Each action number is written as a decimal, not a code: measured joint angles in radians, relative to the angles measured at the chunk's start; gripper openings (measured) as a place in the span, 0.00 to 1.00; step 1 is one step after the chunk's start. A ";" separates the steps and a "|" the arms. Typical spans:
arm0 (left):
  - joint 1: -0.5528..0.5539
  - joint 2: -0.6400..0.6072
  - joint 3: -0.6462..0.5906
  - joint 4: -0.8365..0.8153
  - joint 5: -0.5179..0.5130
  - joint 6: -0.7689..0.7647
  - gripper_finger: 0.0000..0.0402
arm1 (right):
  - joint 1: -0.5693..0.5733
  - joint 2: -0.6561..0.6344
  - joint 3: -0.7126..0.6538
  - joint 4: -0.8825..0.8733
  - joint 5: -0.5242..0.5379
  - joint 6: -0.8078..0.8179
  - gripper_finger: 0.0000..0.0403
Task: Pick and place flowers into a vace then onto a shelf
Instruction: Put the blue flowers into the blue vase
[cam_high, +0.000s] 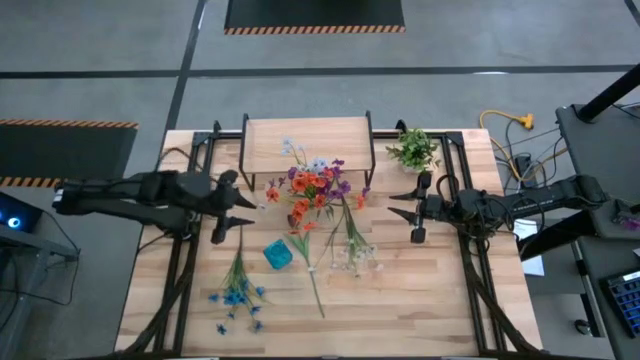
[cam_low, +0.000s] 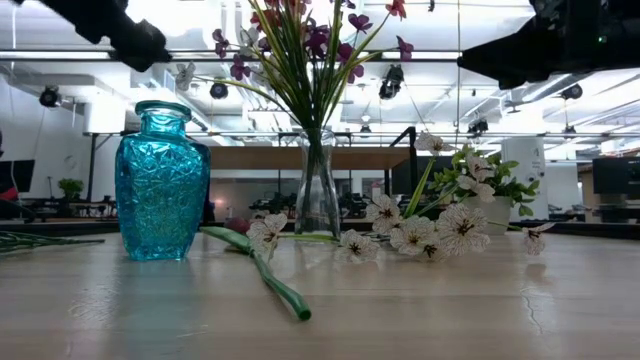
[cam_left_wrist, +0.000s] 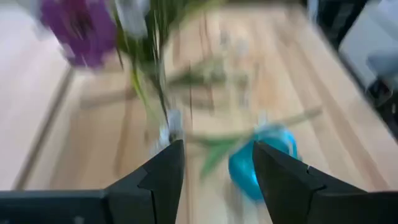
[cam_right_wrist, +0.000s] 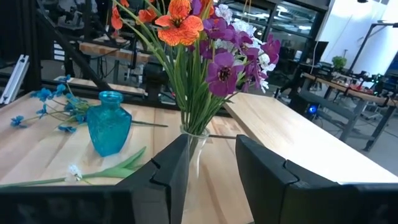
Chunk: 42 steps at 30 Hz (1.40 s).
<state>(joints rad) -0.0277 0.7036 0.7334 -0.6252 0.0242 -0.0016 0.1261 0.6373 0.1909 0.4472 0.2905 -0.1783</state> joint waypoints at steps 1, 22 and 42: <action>0.000 0.029 0.035 -0.059 0.000 -0.011 0.43 | 0.000 0.000 0.000 -0.001 0.000 0.001 0.31; -0.003 0.389 0.189 -0.490 0.175 -0.052 0.43 | 0.000 0.000 0.000 -0.002 0.000 0.015 0.28; -0.206 0.422 0.180 -0.524 0.126 0.149 0.42 | 0.000 0.001 0.000 -0.002 -0.001 0.129 0.26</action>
<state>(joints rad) -0.2335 1.1261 0.9134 -1.1489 0.1499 0.1478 0.1261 0.6384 0.1905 0.4454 0.2900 -0.0490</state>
